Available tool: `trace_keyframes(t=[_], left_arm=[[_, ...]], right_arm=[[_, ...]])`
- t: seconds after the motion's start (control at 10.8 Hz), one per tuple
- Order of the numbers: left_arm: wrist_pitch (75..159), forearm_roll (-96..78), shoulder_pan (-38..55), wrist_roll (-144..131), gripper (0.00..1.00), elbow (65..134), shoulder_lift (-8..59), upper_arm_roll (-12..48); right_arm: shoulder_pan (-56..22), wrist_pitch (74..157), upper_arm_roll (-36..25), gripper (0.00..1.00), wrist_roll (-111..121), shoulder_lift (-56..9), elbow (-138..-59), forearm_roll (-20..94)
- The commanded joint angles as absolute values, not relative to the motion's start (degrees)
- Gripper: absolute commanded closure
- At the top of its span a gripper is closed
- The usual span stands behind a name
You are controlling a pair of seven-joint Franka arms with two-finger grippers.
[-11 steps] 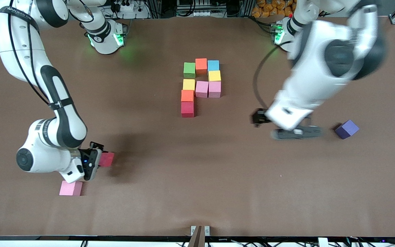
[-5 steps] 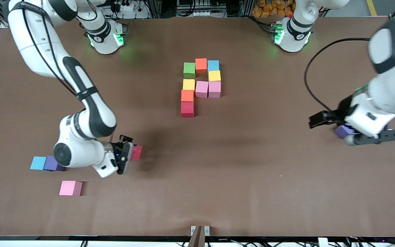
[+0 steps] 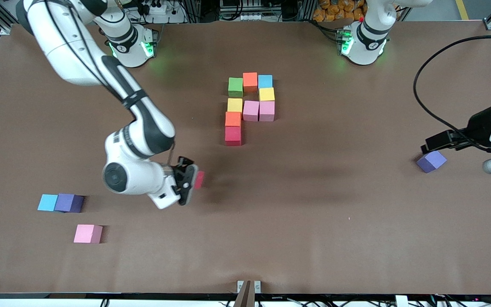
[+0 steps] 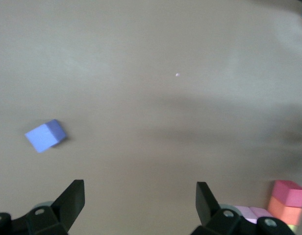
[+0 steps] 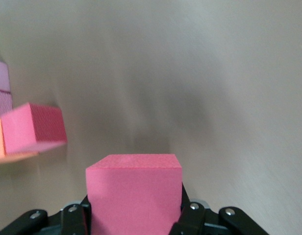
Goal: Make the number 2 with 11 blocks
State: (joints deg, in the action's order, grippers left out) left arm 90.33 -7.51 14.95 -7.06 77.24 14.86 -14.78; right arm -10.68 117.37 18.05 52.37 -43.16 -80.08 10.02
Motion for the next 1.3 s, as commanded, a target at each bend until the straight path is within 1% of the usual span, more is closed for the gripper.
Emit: trace_keyframes(t=[0.0,0.28,0.37,0.46,0.56,0.65,0.84,0.93,1.02,1.21], left_arm=[[90.5,2.0,13.8,-7.0,0.0,79.0,13.8,-9.7],[91.7,1.9,12.0,-5.8,0.0,81.1,12.7,-9.5],[92.5,1.9,11.7,-5.5,0.0,83.0,11.6,-9.5],[95.3,1.9,11.3,-4.3,0.0,86.6,9.8,-9.5],[99.0,1.9,10.3,-1.9,0.0,91.0,7.8,-9.5],[100.6,1.9,9.0,0.3,0.0,93.1,7.3,-9.5],[101.0,2.1,8.4,0.5,0.0,95.2,7.4,-9.5],[101.7,2.1,7.5,1.0,0.0,96.5,7.5,-9.4],[102.5,1.7,7.2,3.5,0.0,97.7,7.7,-9.2],[102.6,1.0,6.1,4.8,0.0,98.8,9.0,-6.3]], right_arm=[[-15.7,119.8,17.8,0.63,49.3,-41.7,-80.8,9.1],[-22.2,125.1,17.8,0.64,49.2,-41.0,-81.2,6.1],[-23.6,126.5,17.8,0.66,49.2,-41.0,-81.5,6.1],[-25.3,127.9,17.7,0.66,49.1,-40.6,-82.3,6.0],[-27.1,130.1,17.5,0.66,48.8,-39.6,-84.4,6.0],[-28.4,133.6,17.5,0.67,47.7,-38.5,-87.8,5.9],[-31.3,138.2,17.1,0.67,45.5,-36.6,-93.4,5.9],[-32.4,138.4,16.5,0.67,44.8,-36.0,-94.9,5.8],[-34.7,138.5,14.3,0.67,44.7,-35.6,-96.3,5.6],[-40.7,139.2,9.1,0.68,42.4,-34.5,-98.9,5.6]])
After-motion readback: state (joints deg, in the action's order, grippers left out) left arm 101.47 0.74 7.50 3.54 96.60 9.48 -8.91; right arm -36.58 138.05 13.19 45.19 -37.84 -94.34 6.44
